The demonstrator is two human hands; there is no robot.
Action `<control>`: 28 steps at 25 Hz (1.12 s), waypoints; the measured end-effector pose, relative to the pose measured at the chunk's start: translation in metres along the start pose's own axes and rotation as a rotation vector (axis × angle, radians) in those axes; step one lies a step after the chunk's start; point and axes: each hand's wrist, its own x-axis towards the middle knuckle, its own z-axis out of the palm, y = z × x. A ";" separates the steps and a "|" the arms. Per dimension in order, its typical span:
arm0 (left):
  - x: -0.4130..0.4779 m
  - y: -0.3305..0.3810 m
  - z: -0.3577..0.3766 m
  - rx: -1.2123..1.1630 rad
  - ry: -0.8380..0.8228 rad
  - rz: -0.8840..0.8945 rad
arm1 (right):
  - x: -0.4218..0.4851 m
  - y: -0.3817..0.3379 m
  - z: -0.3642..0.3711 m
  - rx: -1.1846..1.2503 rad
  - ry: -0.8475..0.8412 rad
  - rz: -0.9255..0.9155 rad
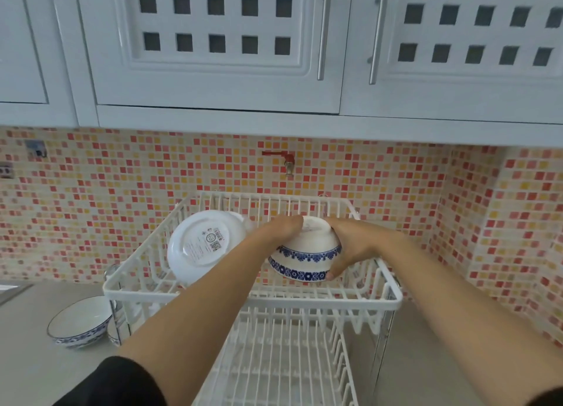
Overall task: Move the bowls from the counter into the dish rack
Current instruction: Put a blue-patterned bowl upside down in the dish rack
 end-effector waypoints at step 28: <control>-0.053 0.022 -0.057 0.354 0.201 0.243 | 0.005 -0.037 -0.039 0.022 0.114 0.055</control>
